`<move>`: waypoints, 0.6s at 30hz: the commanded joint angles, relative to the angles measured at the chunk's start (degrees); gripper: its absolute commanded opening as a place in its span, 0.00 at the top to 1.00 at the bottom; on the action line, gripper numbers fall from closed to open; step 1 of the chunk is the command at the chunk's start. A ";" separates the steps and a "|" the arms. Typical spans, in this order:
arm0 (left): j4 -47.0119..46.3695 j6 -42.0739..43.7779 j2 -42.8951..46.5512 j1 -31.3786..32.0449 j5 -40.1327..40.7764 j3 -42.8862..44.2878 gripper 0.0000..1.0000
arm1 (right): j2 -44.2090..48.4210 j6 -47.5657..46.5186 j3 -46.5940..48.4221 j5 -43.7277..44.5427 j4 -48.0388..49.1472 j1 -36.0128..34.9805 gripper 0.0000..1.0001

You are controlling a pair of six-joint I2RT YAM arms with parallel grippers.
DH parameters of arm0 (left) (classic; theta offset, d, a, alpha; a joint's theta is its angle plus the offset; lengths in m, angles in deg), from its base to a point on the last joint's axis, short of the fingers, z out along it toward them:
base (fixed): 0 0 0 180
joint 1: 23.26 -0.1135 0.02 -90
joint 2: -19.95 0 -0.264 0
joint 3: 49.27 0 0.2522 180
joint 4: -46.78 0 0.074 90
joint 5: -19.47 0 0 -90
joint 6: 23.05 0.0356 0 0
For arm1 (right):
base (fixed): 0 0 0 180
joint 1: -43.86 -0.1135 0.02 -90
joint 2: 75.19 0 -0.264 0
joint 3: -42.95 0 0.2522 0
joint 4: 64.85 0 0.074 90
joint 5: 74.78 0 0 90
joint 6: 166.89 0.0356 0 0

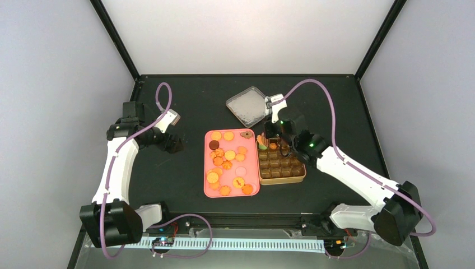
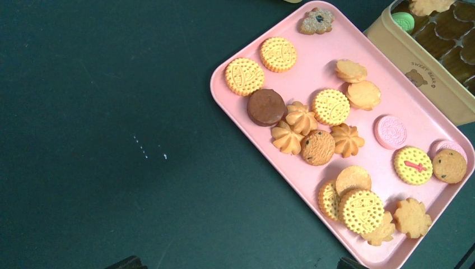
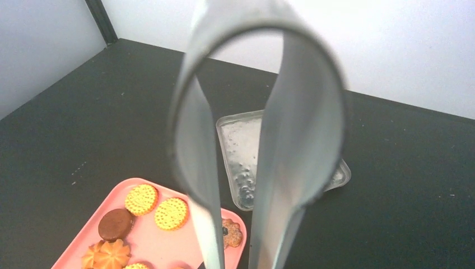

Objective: Pack the cookies
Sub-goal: Place the fake cookies in the empty pocket of the box.

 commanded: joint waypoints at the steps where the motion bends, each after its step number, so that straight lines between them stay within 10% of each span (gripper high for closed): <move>1: 0.89 0.41 0.23 -0.48 -0.57 1.92 0.09 | 1.28 -1.09 -1.32 -1.56 0.17 0.26 0.99; 18: 1.13 0.57 -0.02 -0.50 -0.78 2.09 0.09 | -0.63 -2.63 -1.20 -2.16 -3.87 0.25 0.99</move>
